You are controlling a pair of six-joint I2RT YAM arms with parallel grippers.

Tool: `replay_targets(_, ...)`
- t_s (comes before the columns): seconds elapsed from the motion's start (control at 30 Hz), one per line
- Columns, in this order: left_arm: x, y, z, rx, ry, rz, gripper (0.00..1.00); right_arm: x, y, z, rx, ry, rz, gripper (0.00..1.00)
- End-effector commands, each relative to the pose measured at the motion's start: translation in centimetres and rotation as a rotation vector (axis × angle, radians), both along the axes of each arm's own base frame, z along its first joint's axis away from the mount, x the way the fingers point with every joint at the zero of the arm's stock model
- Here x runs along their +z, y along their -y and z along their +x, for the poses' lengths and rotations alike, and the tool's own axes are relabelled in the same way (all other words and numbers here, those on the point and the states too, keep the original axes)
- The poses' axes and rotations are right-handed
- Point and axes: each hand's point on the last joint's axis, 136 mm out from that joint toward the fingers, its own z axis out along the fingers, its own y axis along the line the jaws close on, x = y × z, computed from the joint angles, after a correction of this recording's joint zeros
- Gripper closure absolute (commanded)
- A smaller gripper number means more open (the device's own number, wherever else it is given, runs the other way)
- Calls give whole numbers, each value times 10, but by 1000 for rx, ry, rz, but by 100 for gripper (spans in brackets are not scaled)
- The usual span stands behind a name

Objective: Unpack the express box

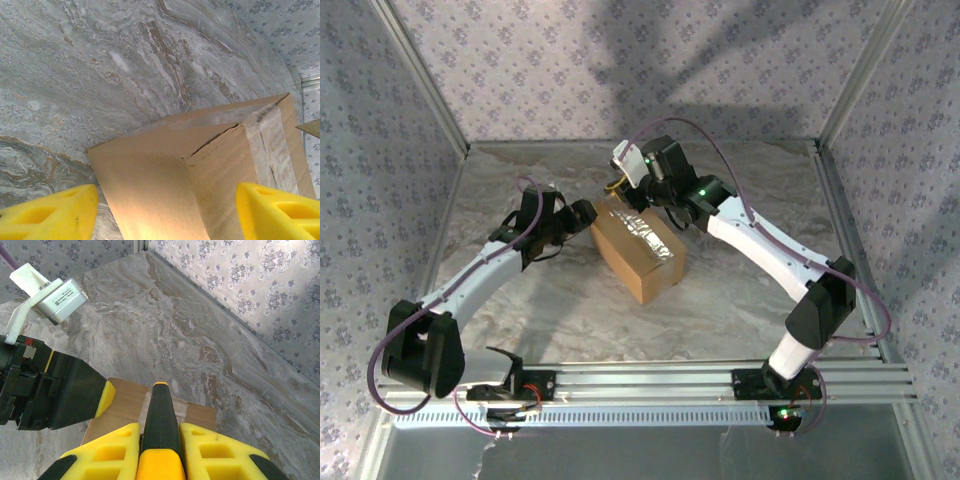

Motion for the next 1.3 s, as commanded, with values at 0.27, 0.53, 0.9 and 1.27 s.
replay_targets(0.27,4,-4,4,21,14,-16,27,4,-1,6,-14,11,-7,100)
replay_targets(0.53,4,-5,4,23,13,-16,27,-2,-1,6,-21,-3,-17,100)
replay_targets(0.9,3,-5,4,27,12,-15,27,-5,-1,4,-35,-19,-16,100)
replay_targets(1.27,1,-6,4,31,10,-13,27,-4,-3,-1,-48,-24,-18,100)
